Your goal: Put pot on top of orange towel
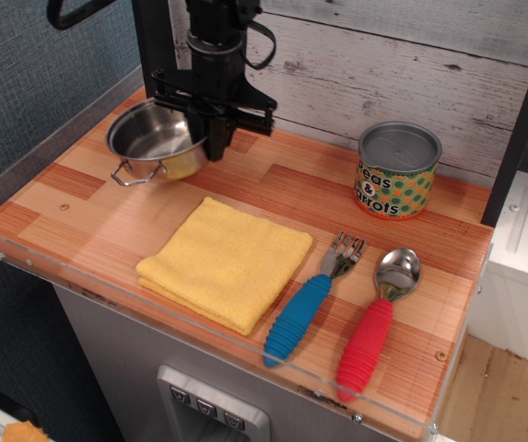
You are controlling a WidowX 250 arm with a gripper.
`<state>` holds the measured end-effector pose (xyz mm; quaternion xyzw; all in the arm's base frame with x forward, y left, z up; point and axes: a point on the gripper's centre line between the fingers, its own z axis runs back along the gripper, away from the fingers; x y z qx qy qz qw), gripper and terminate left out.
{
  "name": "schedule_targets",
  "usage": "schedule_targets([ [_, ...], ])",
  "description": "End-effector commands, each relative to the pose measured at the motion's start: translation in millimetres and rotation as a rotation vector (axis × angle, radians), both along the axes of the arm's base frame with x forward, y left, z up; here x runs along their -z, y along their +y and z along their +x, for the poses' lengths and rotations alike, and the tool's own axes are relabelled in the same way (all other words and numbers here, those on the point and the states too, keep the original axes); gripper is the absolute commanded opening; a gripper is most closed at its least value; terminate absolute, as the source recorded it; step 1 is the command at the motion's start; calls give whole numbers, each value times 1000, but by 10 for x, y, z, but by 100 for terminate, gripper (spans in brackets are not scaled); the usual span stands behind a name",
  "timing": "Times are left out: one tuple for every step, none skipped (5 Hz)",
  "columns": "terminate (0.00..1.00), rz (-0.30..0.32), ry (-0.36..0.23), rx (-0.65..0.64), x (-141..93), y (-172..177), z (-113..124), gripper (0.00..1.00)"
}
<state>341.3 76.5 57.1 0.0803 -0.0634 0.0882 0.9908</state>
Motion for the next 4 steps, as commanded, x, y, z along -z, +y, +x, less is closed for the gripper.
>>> schedule_targets([
  [0, -23, -55, 1, -268, -273, -297, 0],
  [0, -46, -42, 31, -216, -454, -425, 0],
  [0, -34, -35, 39, -145, -660, -503, 0],
  [0, -43, -4, 75, -72, -873, -525, 0],
])
